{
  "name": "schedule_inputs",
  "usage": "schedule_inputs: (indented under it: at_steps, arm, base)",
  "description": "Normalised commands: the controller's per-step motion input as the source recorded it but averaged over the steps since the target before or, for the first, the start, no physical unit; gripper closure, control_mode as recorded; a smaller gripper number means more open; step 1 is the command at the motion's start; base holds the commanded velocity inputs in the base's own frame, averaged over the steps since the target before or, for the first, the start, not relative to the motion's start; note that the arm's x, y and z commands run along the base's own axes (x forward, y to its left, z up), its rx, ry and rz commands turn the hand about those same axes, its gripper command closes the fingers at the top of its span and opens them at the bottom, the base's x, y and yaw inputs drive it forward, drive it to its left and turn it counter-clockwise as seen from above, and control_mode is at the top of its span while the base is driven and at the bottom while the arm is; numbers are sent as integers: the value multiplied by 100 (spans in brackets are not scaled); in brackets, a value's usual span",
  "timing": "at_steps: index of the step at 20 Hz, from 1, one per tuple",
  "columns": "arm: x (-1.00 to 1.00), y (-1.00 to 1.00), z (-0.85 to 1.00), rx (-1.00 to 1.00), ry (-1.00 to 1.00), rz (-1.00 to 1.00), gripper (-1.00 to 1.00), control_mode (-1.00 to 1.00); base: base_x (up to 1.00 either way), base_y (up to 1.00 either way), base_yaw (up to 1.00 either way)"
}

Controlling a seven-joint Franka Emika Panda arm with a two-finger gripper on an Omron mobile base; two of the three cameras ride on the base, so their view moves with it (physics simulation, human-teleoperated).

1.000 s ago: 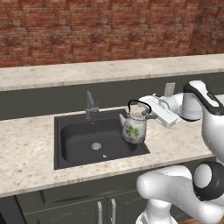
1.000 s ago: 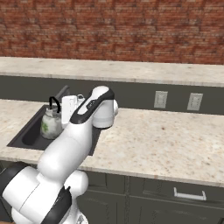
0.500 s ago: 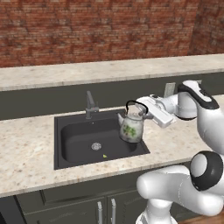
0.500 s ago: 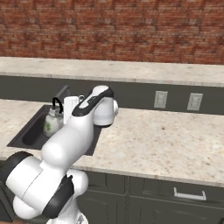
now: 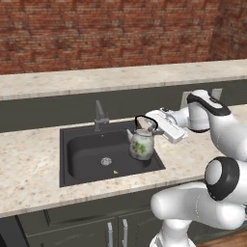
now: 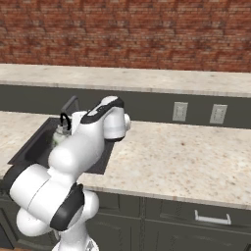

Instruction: Open the cabinet, pick the kettle from the cabinet, and place it in the sink.

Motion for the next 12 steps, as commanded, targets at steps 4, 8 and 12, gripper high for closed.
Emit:
schedule_inputs:
  at_steps: [4, 8, 12]
  arm:
    - [23, 9, -19, -4, 0, 2, 100, -100]
    - [25, 6, -18, -5, 0, 1, 100, -100]
    - [20, 9, -22, -5, -4, 3, 100, -100]
  base:
    - [0, 0, 0]
    - [0, 0, 0]
    - [0, 0, 0]
